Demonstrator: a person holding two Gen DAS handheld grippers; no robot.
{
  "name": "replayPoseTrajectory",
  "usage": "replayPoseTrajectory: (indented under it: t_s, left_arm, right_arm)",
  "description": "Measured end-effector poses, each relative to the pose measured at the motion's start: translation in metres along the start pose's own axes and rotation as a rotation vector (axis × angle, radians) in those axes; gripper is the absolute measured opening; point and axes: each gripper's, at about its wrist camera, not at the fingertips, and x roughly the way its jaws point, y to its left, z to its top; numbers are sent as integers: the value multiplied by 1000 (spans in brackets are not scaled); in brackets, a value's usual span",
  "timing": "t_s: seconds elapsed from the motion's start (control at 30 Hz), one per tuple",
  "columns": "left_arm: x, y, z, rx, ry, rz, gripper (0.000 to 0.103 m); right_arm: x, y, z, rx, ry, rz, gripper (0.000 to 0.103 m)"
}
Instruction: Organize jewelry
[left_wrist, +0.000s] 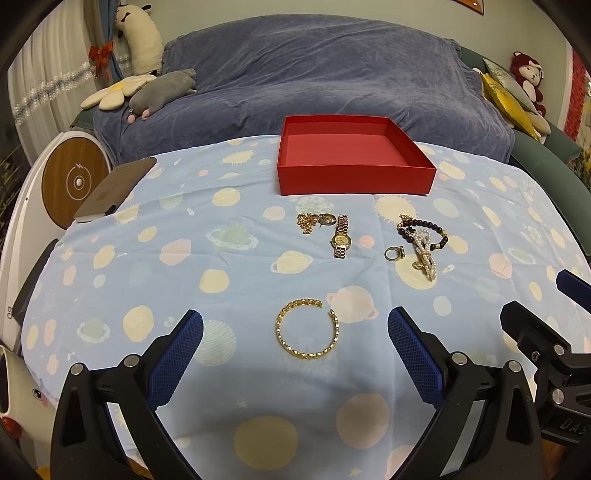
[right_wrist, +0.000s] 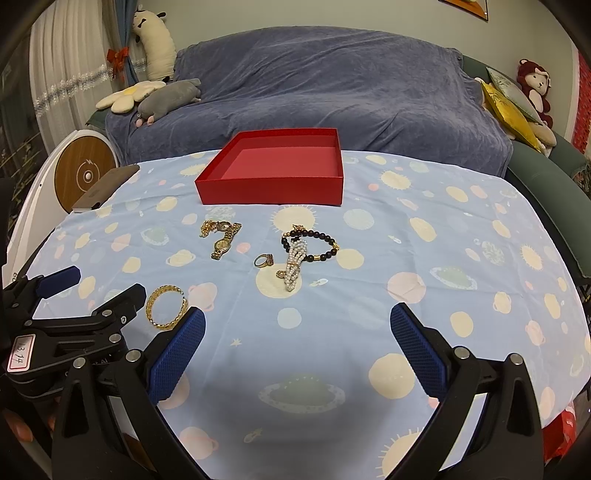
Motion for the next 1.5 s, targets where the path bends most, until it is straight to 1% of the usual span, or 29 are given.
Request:
replayPoseTrajectory:
  t_s: [0.17, 0.23, 0.97, 1.17, 1.2, 1.5]
  left_arm:
    - [-5, 0, 0, -1, 3, 0, 98]
    - [7, 3, -2, 3, 4, 0, 98]
    - [10, 4, -5, 3, 11, 2, 98]
    - [12, 5, -10, 4, 13, 1, 98]
    - [10, 3, -4, 3, 11, 2, 98]
    - [12, 3, -7, 3, 12, 2, 98]
  right_arm:
    - [0, 0, 0, -2, 1, 1, 98]
    - [0, 0, 0, -2, 1, 1, 98]
    - [1, 0, 0, -1, 4, 2, 98]
    - [1, 0, 0, -1, 4, 2, 98]
    - [1, 0, 0, -1, 4, 1, 98]
    - [1, 1, 0, -1, 4, 1, 98]
